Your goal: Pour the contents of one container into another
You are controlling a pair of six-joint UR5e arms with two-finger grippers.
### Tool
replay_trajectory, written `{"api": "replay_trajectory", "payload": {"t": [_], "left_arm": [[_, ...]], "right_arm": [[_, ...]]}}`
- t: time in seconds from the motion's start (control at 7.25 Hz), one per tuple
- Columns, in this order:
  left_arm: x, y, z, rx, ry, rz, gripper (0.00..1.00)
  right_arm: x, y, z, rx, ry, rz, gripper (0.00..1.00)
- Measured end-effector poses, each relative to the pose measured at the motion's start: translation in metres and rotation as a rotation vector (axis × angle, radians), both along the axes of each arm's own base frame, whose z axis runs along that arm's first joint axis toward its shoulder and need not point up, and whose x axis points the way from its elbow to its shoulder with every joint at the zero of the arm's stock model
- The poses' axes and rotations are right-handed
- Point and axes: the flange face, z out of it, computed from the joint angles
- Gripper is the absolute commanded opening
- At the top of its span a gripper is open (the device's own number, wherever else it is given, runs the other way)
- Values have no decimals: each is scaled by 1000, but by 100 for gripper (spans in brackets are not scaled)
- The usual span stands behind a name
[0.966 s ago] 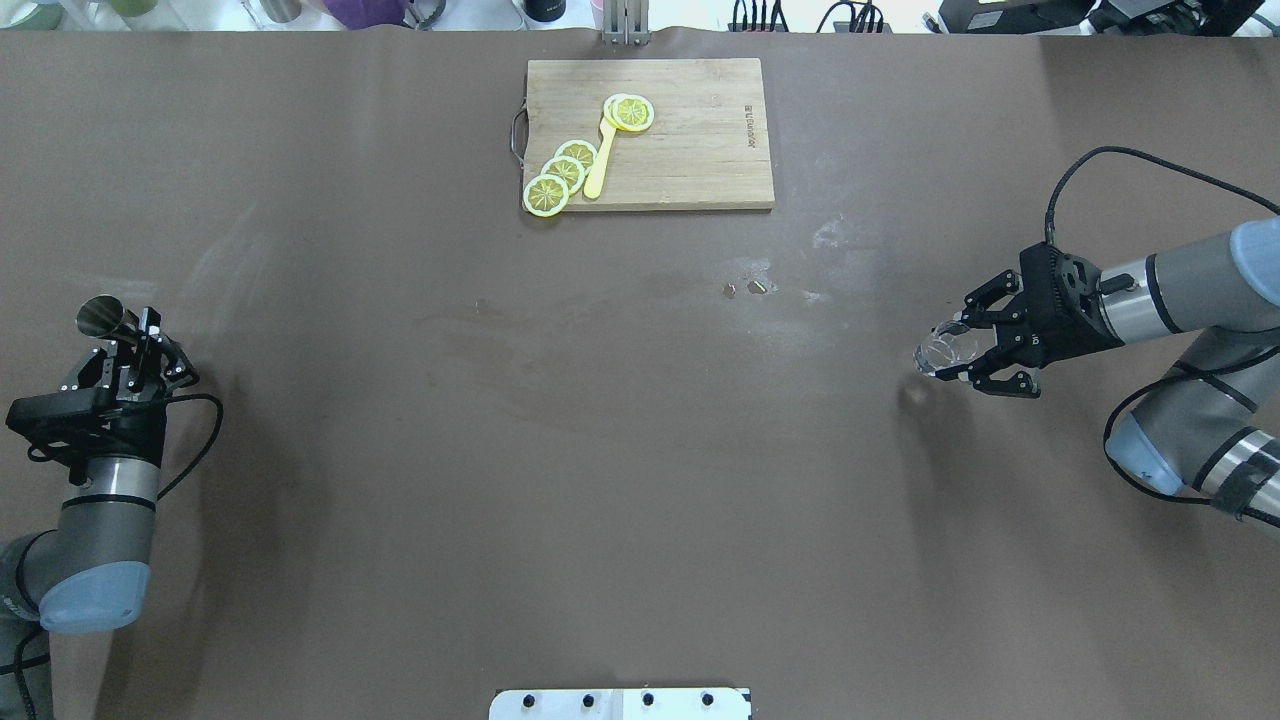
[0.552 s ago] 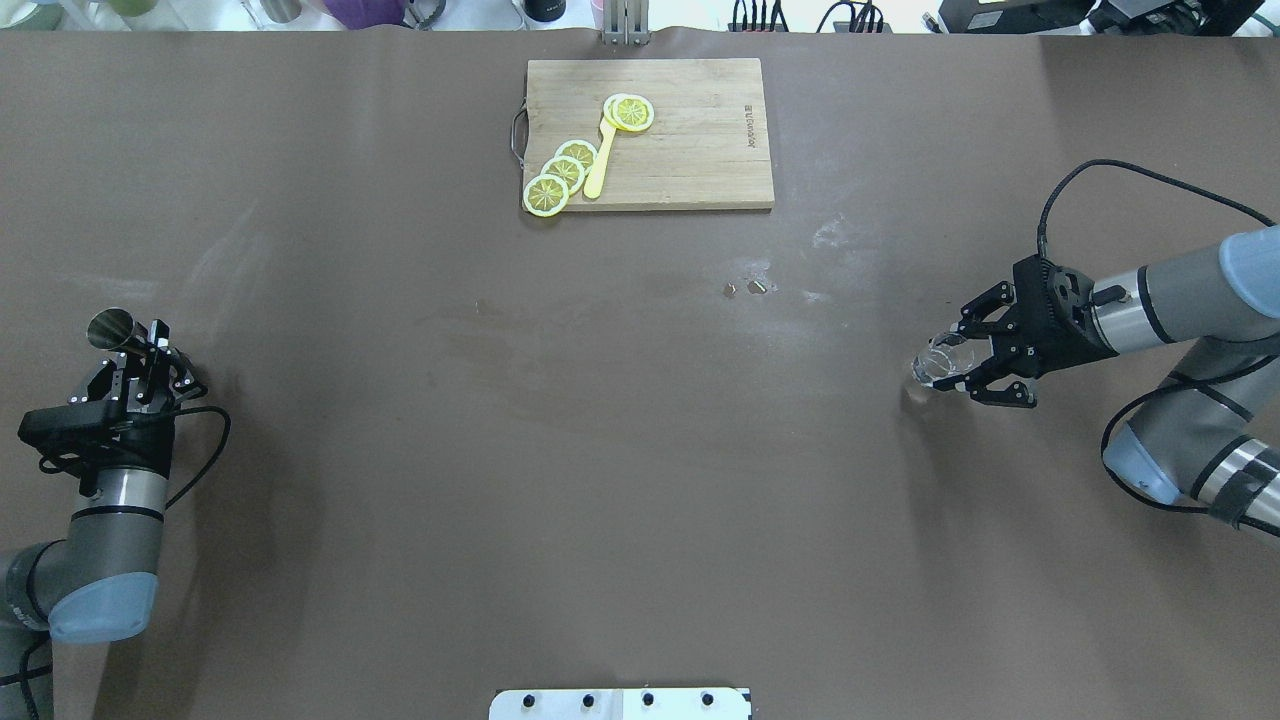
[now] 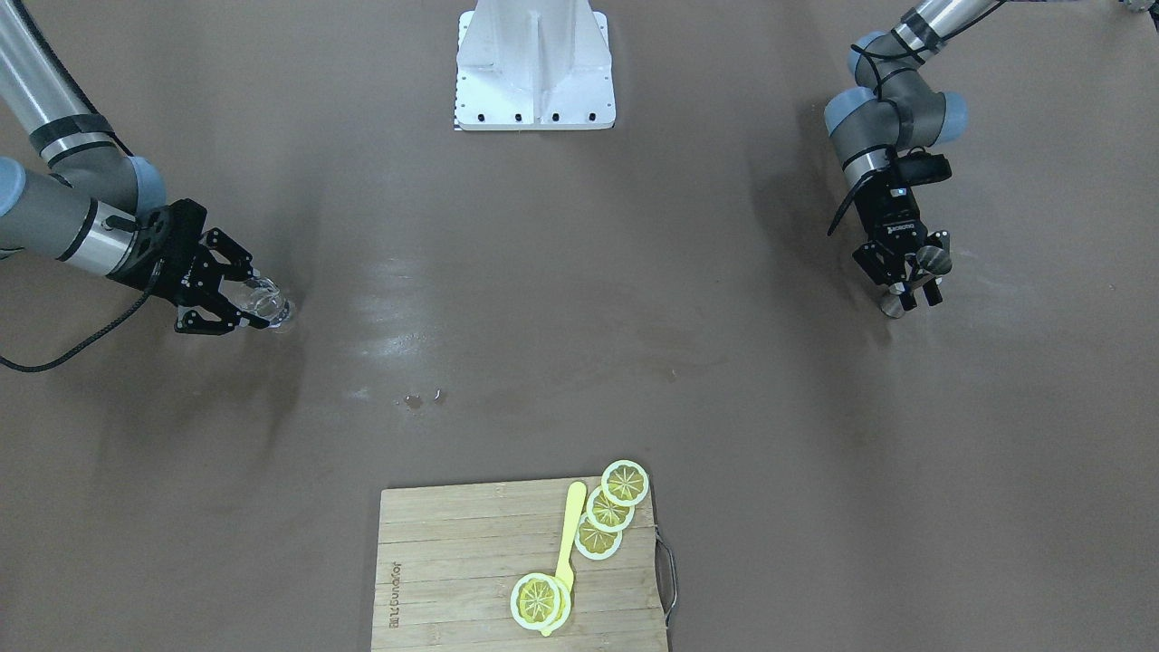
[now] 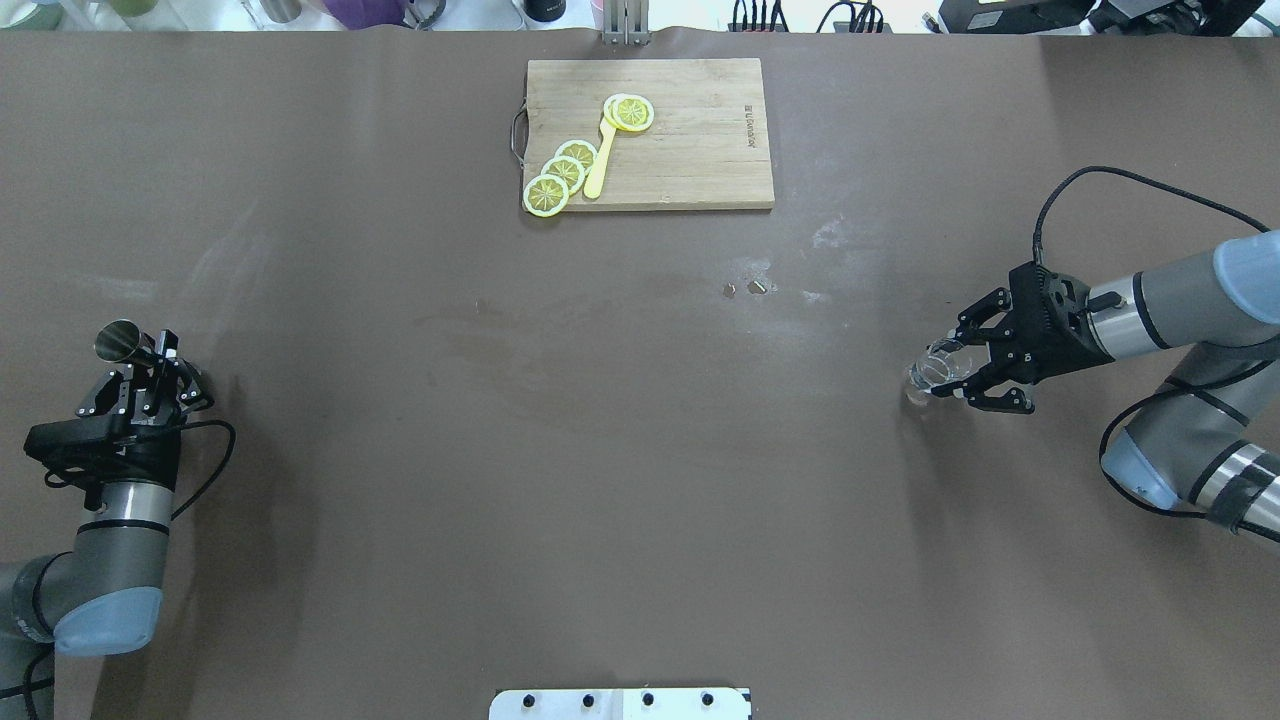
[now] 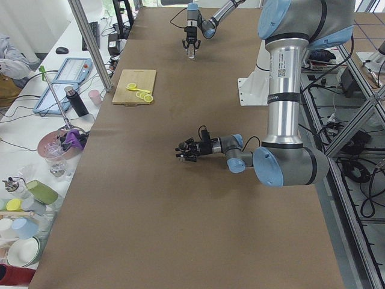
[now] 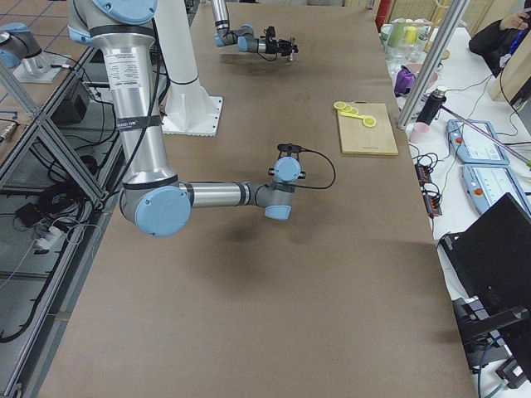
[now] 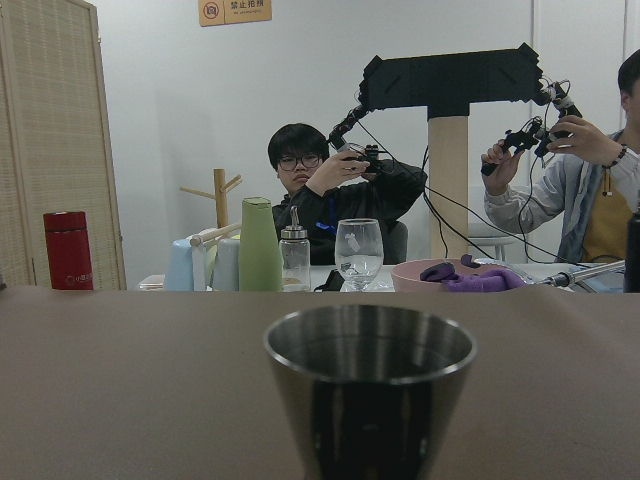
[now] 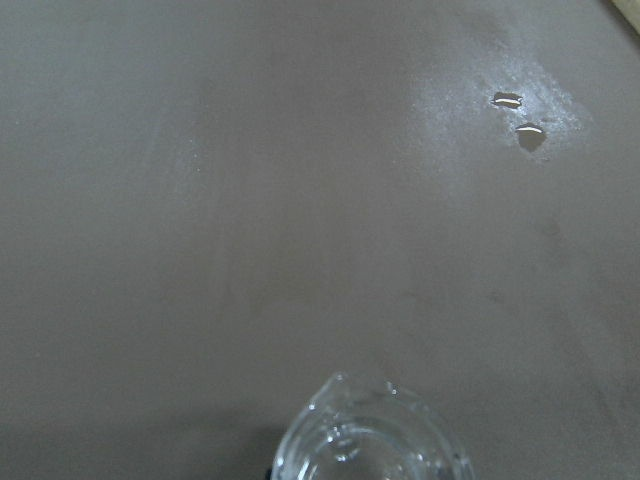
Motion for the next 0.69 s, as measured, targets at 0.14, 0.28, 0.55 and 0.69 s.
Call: {"api": "replay_trajectory", "payload": {"t": [0.14,0.28,0.55,0.69], "left_arm": [[4,4,0,10,-31,-3,99],[9,11,-1,28,-64,-7,99],[8,23,-16,69,-55,-17,99],[-2,38,-19,98,-66,-10,99]], "right_arm": [[-3,1,2,-3,5,0,0],[-5,2,3,-4,7,0,59],[-10,3,3,-9,8,-5,100],[-13,4,1,-11,7,-8,100]]}}
